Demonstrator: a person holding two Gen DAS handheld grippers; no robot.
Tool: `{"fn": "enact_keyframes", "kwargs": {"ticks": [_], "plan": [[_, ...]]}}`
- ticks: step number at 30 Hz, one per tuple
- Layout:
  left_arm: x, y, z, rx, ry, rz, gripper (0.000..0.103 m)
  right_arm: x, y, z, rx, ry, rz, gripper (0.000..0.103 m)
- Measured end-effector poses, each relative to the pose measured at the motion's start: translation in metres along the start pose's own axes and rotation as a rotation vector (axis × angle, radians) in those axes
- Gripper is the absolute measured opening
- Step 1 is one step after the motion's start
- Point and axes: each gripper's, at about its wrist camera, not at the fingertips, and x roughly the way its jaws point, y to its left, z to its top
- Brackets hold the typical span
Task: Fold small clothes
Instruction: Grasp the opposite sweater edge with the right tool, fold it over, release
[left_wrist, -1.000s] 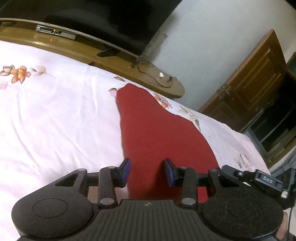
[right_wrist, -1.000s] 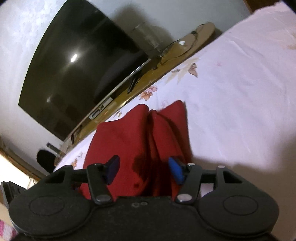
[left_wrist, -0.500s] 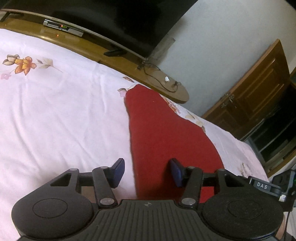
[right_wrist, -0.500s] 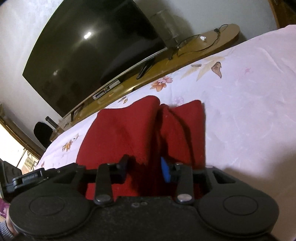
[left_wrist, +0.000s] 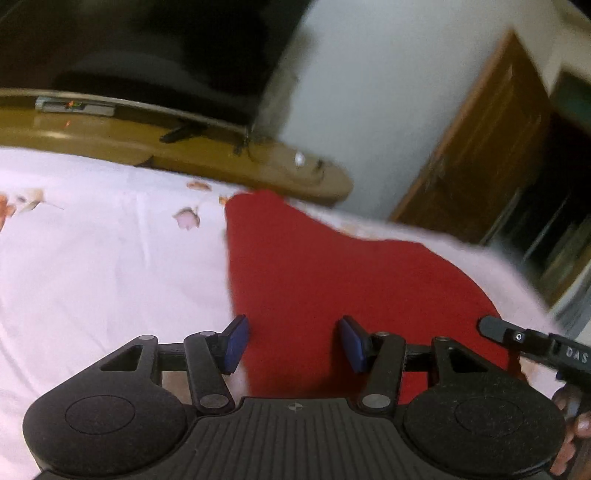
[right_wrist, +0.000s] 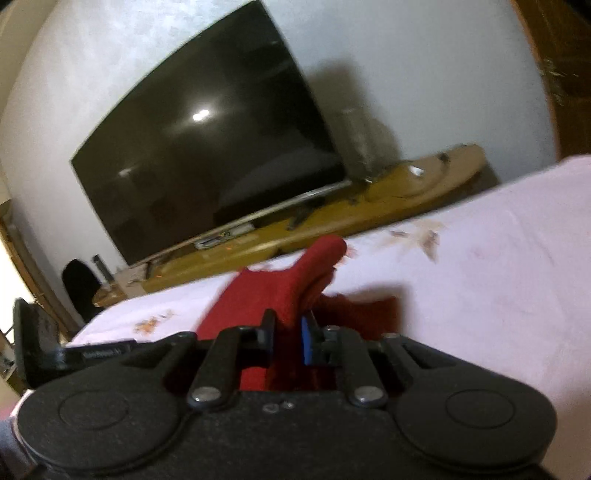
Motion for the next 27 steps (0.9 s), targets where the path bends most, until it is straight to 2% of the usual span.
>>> {"fn": "enact_keyframes", "kwargs": {"ticks": [1,2,3,4,6,8,10,12,14,19,22,24,27], "plan": [[0.012,-0.003,-0.002,0.024,0.051,0.025,0.054,0.006,-0.012,-0.007,0.027,0.025,-0.028,0.014],[0.020,-0.002,-0.006,0.017,0.068,0.023,0.064,0.017,-0.027,-0.015,0.071,0.076,-0.064,0.014],[0.026,0.003,-0.008,-0.030,0.072,0.015,0.067,0.032,-0.043,-0.026,0.118,0.133,-0.094,0.015],[0.027,0.006,-0.007,-0.056,0.073,0.007,0.068,0.036,-0.054,-0.035,0.161,0.129,-0.079,0.016],[0.027,0.007,-0.006,-0.046,0.071,0.001,0.068,0.033,-0.058,-0.034,0.200,0.109,-0.066,0.016],[0.027,0.007,-0.004,-0.032,0.072,0.002,0.069,0.031,-0.049,-0.032,0.151,0.109,-0.081,0.018],[0.027,0.008,-0.004,-0.029,0.072,-0.001,0.069,0.029,-0.046,-0.030,0.130,0.104,-0.091,0.028],[0.027,0.007,-0.005,-0.035,0.069,-0.003,0.070,0.026,-0.047,-0.023,0.132,0.051,-0.107,0.047],[0.029,0.008,-0.006,-0.035,0.069,-0.004,0.071,0.033,-0.052,-0.012,0.149,0.026,-0.091,0.055],[0.027,0.005,-0.003,-0.019,0.079,0.003,0.071,0.064,-0.063,0.010,0.164,0.063,-0.049,0.049],[0.023,0.001,0.002,-0.004,0.055,0.014,0.071,0.077,-0.066,0.010,0.153,0.094,-0.051,0.033],[0.021,0.000,0.009,0.004,0.022,0.015,0.071,0.080,-0.062,0.009,0.110,0.100,-0.066,0.015],[0.030,0.002,0.023,0.008,0.022,0.026,0.071,0.071,-0.052,0.010,0.032,0.052,-0.092,0.010]]}}
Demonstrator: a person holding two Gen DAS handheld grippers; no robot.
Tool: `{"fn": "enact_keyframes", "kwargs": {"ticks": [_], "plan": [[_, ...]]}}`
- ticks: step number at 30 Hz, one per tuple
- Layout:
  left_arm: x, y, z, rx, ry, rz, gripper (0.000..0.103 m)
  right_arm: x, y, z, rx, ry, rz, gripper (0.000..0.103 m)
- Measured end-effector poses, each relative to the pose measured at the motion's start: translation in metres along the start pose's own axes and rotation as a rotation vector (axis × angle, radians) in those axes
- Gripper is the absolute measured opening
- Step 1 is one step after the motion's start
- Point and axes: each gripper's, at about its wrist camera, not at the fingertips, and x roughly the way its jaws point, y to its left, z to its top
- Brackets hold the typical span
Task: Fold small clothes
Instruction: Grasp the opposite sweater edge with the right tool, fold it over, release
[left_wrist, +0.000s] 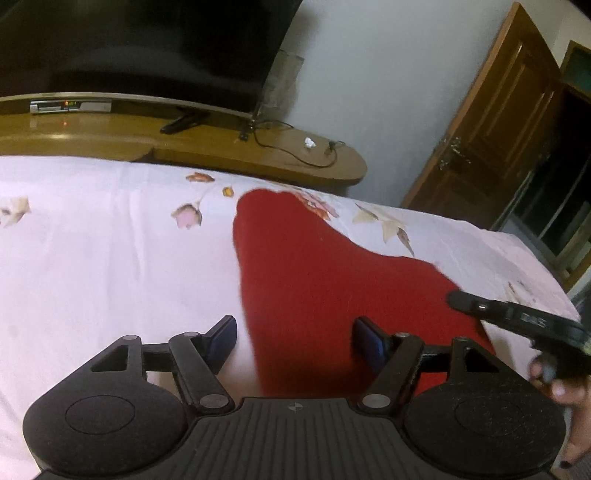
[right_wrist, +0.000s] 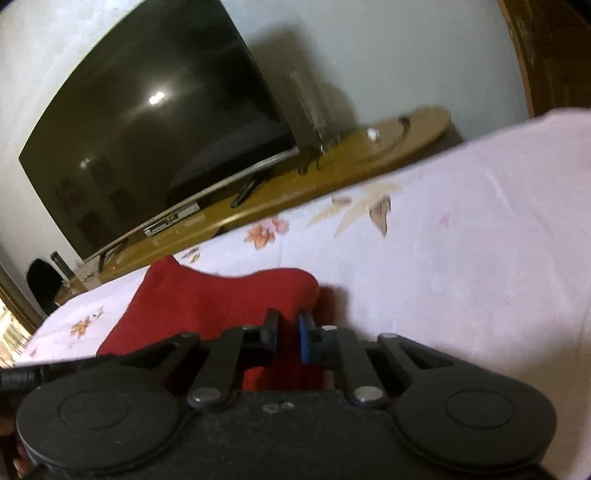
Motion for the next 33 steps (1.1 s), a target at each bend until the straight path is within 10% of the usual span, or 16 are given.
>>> {"fn": "enact_keyframes", "kwargs": {"ticks": [7,17,25,33], "plan": [[0.036,0.007,0.002,-0.012,0.042,0.033,0.092,0.030,-0.002,-0.006,-0.080,0.049,-0.106,0.010],[-0.030,-0.003,-0.011,-0.014,0.004,-0.058,0.091,-0.029,0.004,0.002,-0.036,0.011,-0.011,0.036],[-0.055,0.005,-0.067,-0.078,0.074,-0.112,0.091,-0.079,0.010,-0.051,0.004,0.097,0.023,0.036],[-0.062,-0.013,-0.091,0.059,0.083,-0.001,0.091,-0.078,0.020,-0.070,-0.017,0.158,-0.012,0.038]]}}
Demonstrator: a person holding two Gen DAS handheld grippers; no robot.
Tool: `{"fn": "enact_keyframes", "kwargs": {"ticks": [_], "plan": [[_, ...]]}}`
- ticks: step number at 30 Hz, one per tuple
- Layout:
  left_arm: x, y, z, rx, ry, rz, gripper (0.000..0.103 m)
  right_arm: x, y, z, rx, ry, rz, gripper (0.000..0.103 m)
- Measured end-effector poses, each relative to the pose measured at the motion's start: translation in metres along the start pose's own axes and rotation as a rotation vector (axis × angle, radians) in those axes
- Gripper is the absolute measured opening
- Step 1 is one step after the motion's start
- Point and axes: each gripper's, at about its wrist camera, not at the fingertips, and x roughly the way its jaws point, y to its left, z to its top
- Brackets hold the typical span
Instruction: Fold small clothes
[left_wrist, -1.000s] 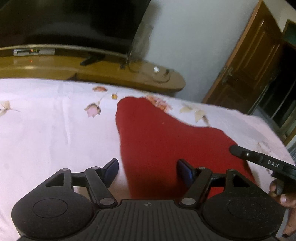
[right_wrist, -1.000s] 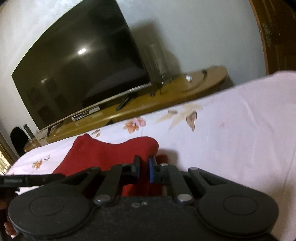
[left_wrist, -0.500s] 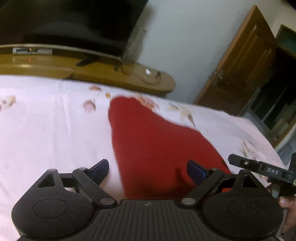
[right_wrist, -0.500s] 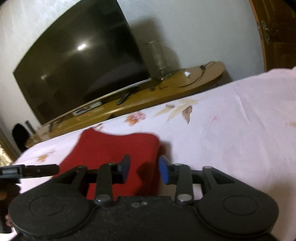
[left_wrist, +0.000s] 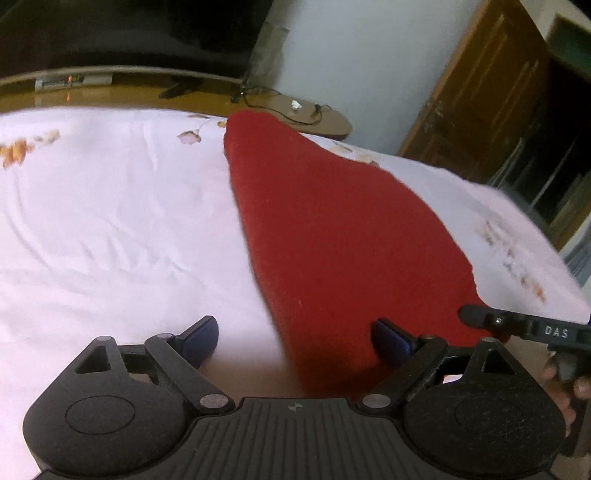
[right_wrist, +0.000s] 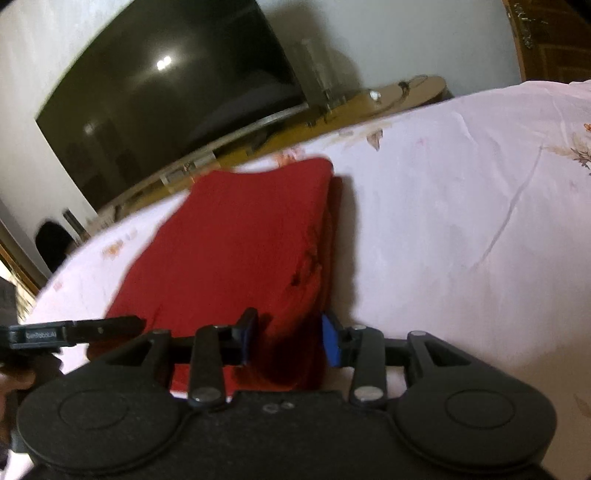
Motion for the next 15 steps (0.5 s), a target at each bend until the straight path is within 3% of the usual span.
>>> {"fn": "enact_keyframes", "kwargs": {"ticks": [9,15], "plan": [[-0.013,0.006,-0.005,0.042,0.004,0.045,0.091,0.004,-0.001,0.001,-0.031,0.020,-0.081,0.040],[-0.016,0.007,-0.006,0.050,0.005,0.051,0.091,0.006,-0.002,-0.004,-0.042,0.022,-0.090,0.041]]}}
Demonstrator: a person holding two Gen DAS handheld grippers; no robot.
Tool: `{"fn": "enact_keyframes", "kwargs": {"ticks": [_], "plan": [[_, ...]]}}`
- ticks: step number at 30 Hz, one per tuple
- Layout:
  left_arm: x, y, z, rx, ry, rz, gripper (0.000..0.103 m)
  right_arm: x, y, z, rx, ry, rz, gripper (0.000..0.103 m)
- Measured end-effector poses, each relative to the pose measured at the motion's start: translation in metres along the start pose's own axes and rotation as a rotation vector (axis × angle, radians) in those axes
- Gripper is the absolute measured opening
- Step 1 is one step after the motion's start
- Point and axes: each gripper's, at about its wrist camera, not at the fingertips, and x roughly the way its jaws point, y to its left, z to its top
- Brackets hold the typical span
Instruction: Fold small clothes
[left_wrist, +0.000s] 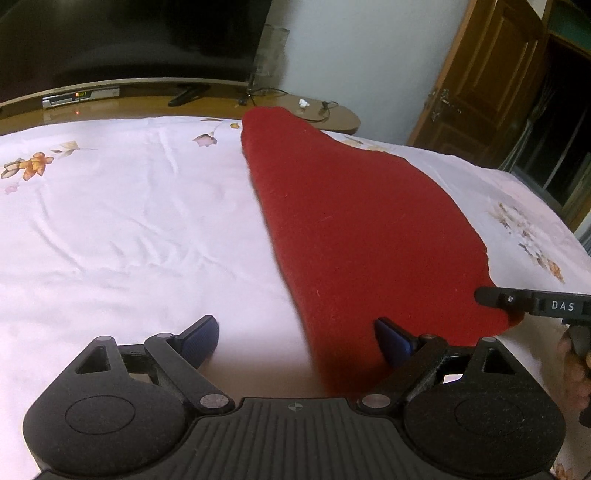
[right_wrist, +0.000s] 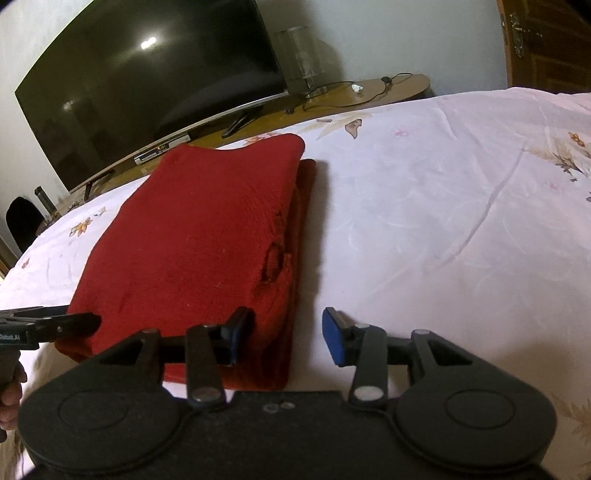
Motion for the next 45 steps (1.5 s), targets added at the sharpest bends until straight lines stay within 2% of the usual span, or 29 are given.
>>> {"fn": "enact_keyframes", "kwargs": {"ticks": [3,7,10,12,13,14,15,17,18,20,22,24,25,26,27,28,31,34,35,36,38,39,41,43,45], "plan": [[-0.008,-0.003,0.007,0.007,-0.009,0.009,0.091,-0.007,-0.005,0.004,0.019,0.000,0.021,0.041],[-0.016,-0.007,0.026,0.030,-0.071,0.019,0.091,-0.023,-0.003,0.017,0.015,-0.101,0.031,0.042],[-0.006,-0.009,0.049,0.043,-0.110,0.040,0.091,-0.017,0.005,0.035,0.006,-0.170,0.043,0.040],[0.009,-0.007,0.061,0.043,-0.096,0.057,0.091,-0.004,0.019,0.047,-0.045,-0.195,0.050,0.036],[0.024,-0.005,0.064,0.045,-0.043,0.064,0.091,0.005,0.024,0.049,-0.077,-0.189,0.046,0.034],[0.036,0.000,0.066,0.032,0.002,0.044,0.091,0.022,0.029,0.050,-0.121,-0.138,0.016,0.030],[0.038,0.003,0.069,0.006,0.009,0.027,0.091,0.037,0.032,0.050,-0.152,-0.080,-0.024,0.031],[0.029,0.000,0.080,0.030,-0.033,0.059,0.091,0.044,0.034,0.054,-0.190,-0.065,-0.041,0.032],[0.023,-0.002,0.086,0.050,-0.079,0.068,0.091,0.040,0.034,0.060,-0.190,-0.072,-0.029,0.031],[0.026,0.000,0.103,0.028,-0.113,0.050,0.091,0.032,0.034,0.070,-0.205,-0.143,-0.014,0.030],[0.037,-0.003,0.117,0.045,-0.117,0.075,0.091,0.038,0.032,0.086,-0.188,-0.172,-0.026,0.030],[0.058,-0.006,0.126,0.073,-0.073,0.131,0.091,0.051,0.031,0.101,-0.177,-0.192,-0.030,0.030],[0.074,-0.005,0.126,0.081,-0.019,0.153,0.091,0.059,0.031,0.105,-0.179,-0.184,-0.036,0.030],[0.085,-0.005,0.124,0.084,0.001,0.144,0.092,0.075,0.031,0.106,-0.192,-0.132,-0.063,0.029],[0.089,-0.004,0.119,0.079,-0.002,0.128,0.095,0.092,0.028,0.100,-0.206,-0.048,-0.099,0.029],[0.091,-0.004,0.117,0.075,-0.007,0.140,0.100,0.100,0.026,0.095,-0.215,-0.038,-0.115,0.029],[0.081,-0.004,0.117,0.040,-0.017,0.118,0.098,0.091,0.019,0.093,-0.199,-0.059,-0.099,0.032],[0.056,-0.008,0.107,0.070,-0.062,0.081,0.098,0.062,0.014,0.088,-0.173,-0.129,-0.080,0.038],[0.052,-0.007,0.103,0.059,-0.057,0.065,0.098,0.052,0.013,0.083,-0.164,-0.155,-0.065,0.042],[0.047,-0.007,0.096,0.045,-0.060,0.042,0.098,0.046,0.012,0.080,-0.149,-0.155,-0.051,0.043],[0.052,-0.005,0.086,0.049,-0.035,0.061,0.098,0.037,0.011,0.073,-0.129,-0.159,-0.012,0.044],[0.057,-0.004,0.080,0.051,-0.015,0.077,0.098,0.039,0.010,0.070,-0.128,-0.157,-0.009,0.047],[0.061,0.002,0.076,-0.011,-0.002,0.048,0.099,0.060,0.015,0.068,-0.127,-0.063,-0.030,0.047],[0.059,0.007,0.079,-0.051,0.007,0.039,0.099,0.064,0.010,0.069,-0.066,-0.056,-0.012,0.050],[0.049,0.004,0.080,-0.032,-0.006,0.045,0.098,0.056,0.006,0.074,-0.016,-0.053,-0.001,0.049]]}}
